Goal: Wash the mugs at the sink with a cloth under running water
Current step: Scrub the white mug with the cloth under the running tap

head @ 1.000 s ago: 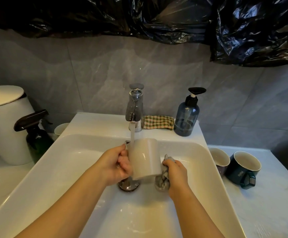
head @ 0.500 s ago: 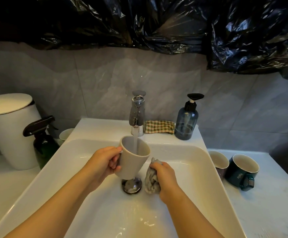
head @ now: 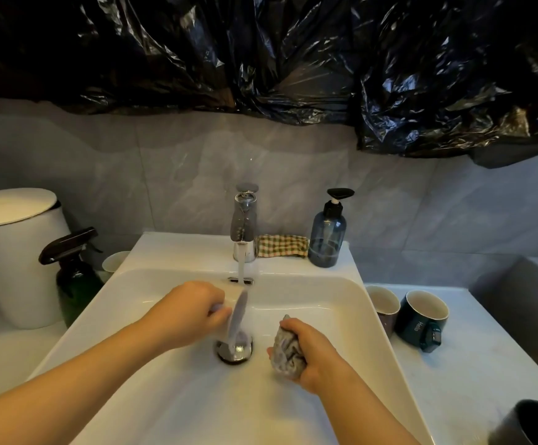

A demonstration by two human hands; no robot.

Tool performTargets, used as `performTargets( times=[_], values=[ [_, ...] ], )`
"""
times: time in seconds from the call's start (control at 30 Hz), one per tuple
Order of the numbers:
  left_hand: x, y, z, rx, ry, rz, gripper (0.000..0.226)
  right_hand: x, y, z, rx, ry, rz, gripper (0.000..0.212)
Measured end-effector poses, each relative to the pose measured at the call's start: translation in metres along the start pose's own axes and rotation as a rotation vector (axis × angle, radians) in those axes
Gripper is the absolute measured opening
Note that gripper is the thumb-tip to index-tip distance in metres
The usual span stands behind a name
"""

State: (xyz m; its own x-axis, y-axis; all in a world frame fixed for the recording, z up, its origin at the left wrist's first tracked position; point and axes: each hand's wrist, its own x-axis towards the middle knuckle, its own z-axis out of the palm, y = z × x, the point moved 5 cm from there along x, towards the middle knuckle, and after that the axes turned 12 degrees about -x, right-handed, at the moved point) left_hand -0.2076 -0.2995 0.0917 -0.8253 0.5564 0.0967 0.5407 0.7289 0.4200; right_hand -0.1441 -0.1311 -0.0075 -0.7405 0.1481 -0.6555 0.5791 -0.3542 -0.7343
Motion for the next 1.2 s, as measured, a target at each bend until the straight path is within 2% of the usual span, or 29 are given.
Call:
performTargets(
  times=[0.1, 0.23, 0.3, 0.33, 0.43, 0.5, 0.53, 0.63, 0.77, 0.9, 0.97, 1.03, 1.13, 1.2],
  values=[
    [-0.008, 0.004, 0.006, 0.235, -0.083, 0.136, 0.026, 0.005, 0.002, -0.002, -0.052, -0.019, -0.068, 0.027],
    [-0.018, 0.001, 0.017, 0.507, -0.108, 0.420, 0.018, 0.001, 0.004, -0.004, -0.058, 0.018, -0.156, 0.036],
    [-0.022, -0.004, 0.029, 0.627, -0.213, 0.452, 0.010, -0.007, 0.006, -0.004, -0.052, 0.017, -0.143, 0.034],
    [-0.025, -0.005, 0.035, 0.685, -0.273, 0.447, 0.014, -0.010, 0.006, -0.005, -0.052, 0.007, -0.127, 0.030],
    [-0.030, -0.005, 0.031, 0.726, -0.283, 0.480, 0.022, -0.021, 0.006, -0.007, -0.060, -0.004, -0.093, 0.022],
    [-0.038, -0.002, 0.021, 0.624, -0.287, 0.488, 0.026, -0.025, 0.007, -0.008, -0.057, 0.005, -0.086, 0.028],
    [-0.042, 0.000, 0.017, 0.595, -0.253, 0.564, 0.027, -0.026, 0.007, -0.010, -0.056, 0.022, -0.085, 0.029],
    [-0.048, -0.001, 0.007, 0.657, -0.159, 0.612, 0.030, -0.030, 0.009, -0.013, -0.053, 0.070, -0.083, 0.026],
    [-0.053, 0.004, 0.005, 0.658, -0.157, 0.618, 0.026, -0.037, 0.013, -0.014, -0.050, 0.073, -0.075, 0.025],
    [-0.056, 0.018, -0.002, 0.425, -0.077, 0.497, 0.028, -0.045, 0.017, -0.015, -0.040, 0.063, -0.075, 0.023],
    [-0.053, 0.018, -0.002, 0.206, -0.118, 0.220, 0.029, -0.050, 0.018, -0.017, -0.066, 0.084, -0.085, 0.020],
    [-0.051, 0.018, -0.007, -0.109, -0.033, -0.019, 0.037, -0.055, 0.017, -0.019, -0.073, 0.078, -0.104, 0.023],
    [-0.049, 0.015, -0.012, -0.839, 0.140, -0.350, 0.037, -0.065, 0.009, -0.028, -0.075, 0.050, -0.156, 0.038],
    [-0.047, 0.026, -0.006, -1.161, 0.158, -0.499, 0.037, -0.075, -0.003, -0.041, -0.124, 0.070, -0.220, 0.028]
  ],
)
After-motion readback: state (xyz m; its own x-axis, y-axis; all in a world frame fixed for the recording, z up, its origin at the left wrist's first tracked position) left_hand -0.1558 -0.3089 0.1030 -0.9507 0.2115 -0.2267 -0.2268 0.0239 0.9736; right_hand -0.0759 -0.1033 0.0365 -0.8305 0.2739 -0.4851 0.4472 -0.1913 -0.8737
